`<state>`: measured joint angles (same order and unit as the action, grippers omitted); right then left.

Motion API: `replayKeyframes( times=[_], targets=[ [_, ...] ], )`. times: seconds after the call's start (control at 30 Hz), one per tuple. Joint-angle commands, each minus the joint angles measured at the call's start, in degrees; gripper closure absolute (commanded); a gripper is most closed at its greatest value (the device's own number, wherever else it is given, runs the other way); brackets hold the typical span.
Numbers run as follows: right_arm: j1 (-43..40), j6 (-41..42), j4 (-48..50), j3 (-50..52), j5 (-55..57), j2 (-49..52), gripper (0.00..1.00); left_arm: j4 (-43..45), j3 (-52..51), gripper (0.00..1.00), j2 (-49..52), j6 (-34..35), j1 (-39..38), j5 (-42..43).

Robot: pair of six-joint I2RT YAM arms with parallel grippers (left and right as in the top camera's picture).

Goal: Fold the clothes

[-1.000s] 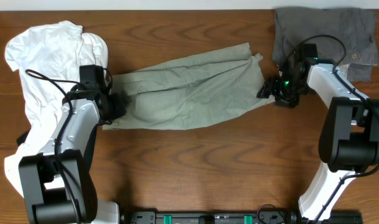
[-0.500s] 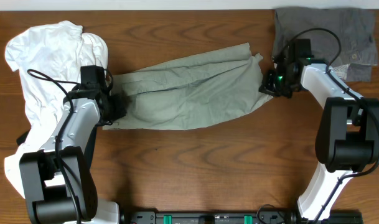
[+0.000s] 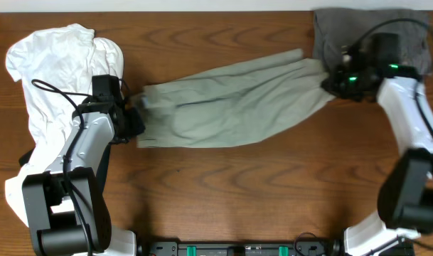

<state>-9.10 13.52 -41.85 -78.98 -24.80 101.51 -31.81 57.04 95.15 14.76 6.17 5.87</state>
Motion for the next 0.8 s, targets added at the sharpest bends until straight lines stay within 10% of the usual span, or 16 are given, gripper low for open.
replayKeyframes(
  times=[0.0,0.77],
  targets=[
    [-2.45,-4.09,-1.42,-0.15,-0.76,-2.58,0.99,-0.31,1.27,0.62,0.33,-0.55,0.24,2.14],
    [17.38,-9.70,5.29,-4.55,-6.91,-3.37,0.99,-0.74,1.27,0.62,0.33,-0.55,0.22,7.23]
  ],
)
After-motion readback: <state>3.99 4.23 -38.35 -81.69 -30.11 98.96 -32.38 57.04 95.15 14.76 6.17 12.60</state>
